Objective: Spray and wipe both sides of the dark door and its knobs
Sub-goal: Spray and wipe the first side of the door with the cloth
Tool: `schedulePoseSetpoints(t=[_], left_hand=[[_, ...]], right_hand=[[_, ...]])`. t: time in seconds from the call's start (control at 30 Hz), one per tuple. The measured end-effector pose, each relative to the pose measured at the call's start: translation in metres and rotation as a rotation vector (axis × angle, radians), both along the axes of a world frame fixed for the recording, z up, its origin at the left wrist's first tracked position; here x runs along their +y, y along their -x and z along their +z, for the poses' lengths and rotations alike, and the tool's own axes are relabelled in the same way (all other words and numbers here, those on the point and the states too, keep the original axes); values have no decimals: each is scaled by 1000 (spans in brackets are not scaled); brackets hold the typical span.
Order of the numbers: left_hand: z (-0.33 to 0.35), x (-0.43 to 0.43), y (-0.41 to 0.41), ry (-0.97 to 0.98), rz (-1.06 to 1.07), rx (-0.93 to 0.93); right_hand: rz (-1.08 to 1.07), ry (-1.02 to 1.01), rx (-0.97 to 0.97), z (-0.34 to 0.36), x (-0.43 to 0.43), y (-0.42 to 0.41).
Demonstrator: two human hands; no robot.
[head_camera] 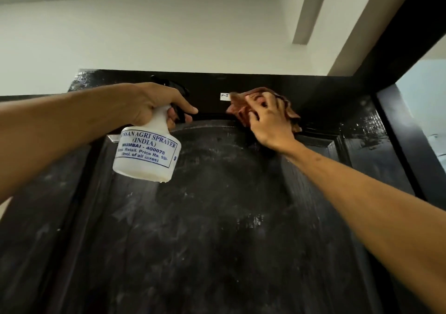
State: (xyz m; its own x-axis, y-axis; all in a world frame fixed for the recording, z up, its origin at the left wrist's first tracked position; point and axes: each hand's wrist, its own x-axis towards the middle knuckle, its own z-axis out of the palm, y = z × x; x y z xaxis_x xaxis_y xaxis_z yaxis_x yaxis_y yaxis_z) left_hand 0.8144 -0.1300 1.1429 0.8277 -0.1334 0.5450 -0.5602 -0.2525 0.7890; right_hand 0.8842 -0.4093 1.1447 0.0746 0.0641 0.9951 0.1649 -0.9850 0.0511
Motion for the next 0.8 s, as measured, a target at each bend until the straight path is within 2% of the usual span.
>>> schedulePoseSetpoints(t=[0.03, 0.07, 0.1, 0.17, 0.23, 0.3, 0.4, 0.47, 0.53, 0.63, 0.67, 0.7, 0.8], left_hand=[[-2, 6, 4, 0, 4, -16], [-2, 16, 6, 5, 20, -30], [-3, 23, 8, 5, 31, -33], [-2, 41, 10, 5, 35, -12], [0, 51, 10, 2, 42, -15], [3, 54, 9, 9, 39, -43], [4, 49, 9, 25, -1, -61], [3, 42, 9, 16, -19, -59], [2, 37, 8, 18, -14, -55], [5, 9, 6, 24, -40, -44], [4, 0, 6, 25, -58, -45], [2, -13, 5, 17, -73, -50], [-2, -66, 6, 7, -104, -72]], right_hand=[[-53, -99, -24, 1, 5, 0], [-114, -100, -44, -2, 22, -2], [-143, -1, -55, -7, 42, -5], [-114, 327, -10, -26, 89, -10], [-64, 467, 82, -29, 110, -10], [-42, 345, 75, -5, 97, -5], [-77, -41, -7, 20, 34, 5], [-123, -216, -54, 13, -2, 11], [-159, -173, -75, -6, -1, 3], [-90, 135, -13, -28, -13, 3], [-67, 181, 6, -27, -24, 8], [-48, 151, 9, -22, -45, 14], [-73, -138, -62, 1, -131, 38]])
